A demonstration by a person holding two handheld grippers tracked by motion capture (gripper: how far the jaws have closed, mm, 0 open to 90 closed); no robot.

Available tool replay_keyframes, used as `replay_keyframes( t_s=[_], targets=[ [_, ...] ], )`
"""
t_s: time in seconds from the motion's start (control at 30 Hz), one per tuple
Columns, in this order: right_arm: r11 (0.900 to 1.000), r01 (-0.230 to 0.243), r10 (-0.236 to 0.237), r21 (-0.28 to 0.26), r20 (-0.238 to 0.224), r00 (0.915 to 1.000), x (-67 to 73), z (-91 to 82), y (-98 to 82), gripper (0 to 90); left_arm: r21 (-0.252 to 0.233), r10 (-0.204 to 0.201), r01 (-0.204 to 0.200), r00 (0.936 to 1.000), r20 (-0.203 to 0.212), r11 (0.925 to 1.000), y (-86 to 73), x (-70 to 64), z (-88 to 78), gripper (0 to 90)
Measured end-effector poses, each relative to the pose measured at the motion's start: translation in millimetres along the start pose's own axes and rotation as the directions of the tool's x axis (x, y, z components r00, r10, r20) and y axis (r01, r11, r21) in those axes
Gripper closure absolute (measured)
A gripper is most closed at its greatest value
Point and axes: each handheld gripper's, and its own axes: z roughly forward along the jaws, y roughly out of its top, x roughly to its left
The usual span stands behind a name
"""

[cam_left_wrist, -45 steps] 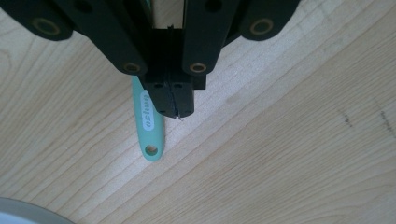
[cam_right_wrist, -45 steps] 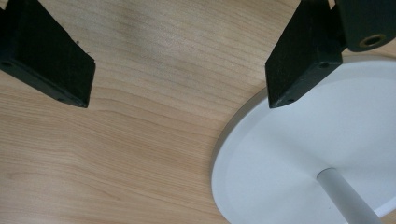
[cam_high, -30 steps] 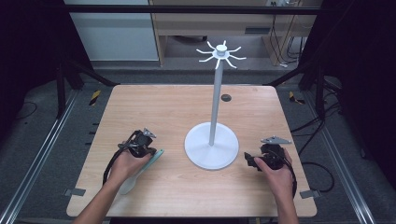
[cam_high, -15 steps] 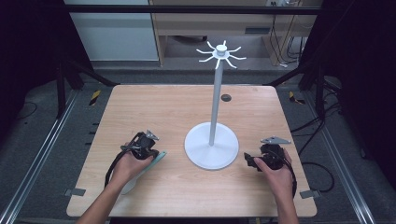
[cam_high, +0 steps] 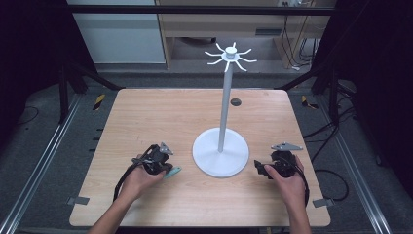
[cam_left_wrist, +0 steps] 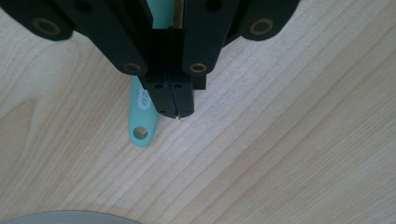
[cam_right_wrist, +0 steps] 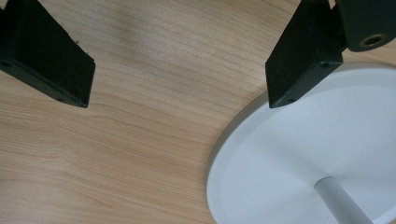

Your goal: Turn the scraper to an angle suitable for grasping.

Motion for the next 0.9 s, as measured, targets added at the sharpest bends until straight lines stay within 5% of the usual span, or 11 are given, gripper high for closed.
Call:
replay_keyframes(
  t_s=[0.2,0.33,0.5,0.77,0.9],
  targets=[
    [1.000,-0.008,0.008,-0.002,-0.004,1.0000,0.0,-0.5,0.2,8.7,0.001,0.027,-0.027,0.9996,0.004,0.9996,1.8,-2.4,-2.2,90.0],
    [1.000,-0.007,0.007,-0.003,0.003,1.0000,-0.9,-1.0,0.1,8.8,-0.035,0.050,-0.050,0.9987,0.004,0.9981,9.3,1.7,-19.5,90.0],
    [1.000,-0.008,0.008,-0.002,0.003,1.0000,-1.1,-0.8,0.2,8.8,-0.010,0.112,-0.112,0.9935,0.016,0.9936,15.8,-1.2,-35.2,89.5],
    [1.000,-0.008,0.008,-0.003,0.002,1.0000,-1.5,-1.3,0.0,8.7,0.022,0.164,-0.165,0.9857,0.038,0.9861,21.5,-7.2,-41.6,79.4],
    [1.000,-0.008,0.008,-0.002,0.002,1.0000,-1.7,-0.9,0.0,8.7,0.044,0.179,-0.181,0.9832,0.034,0.9825,22.2,-9.3,-41.3,66.2]
  ],
)
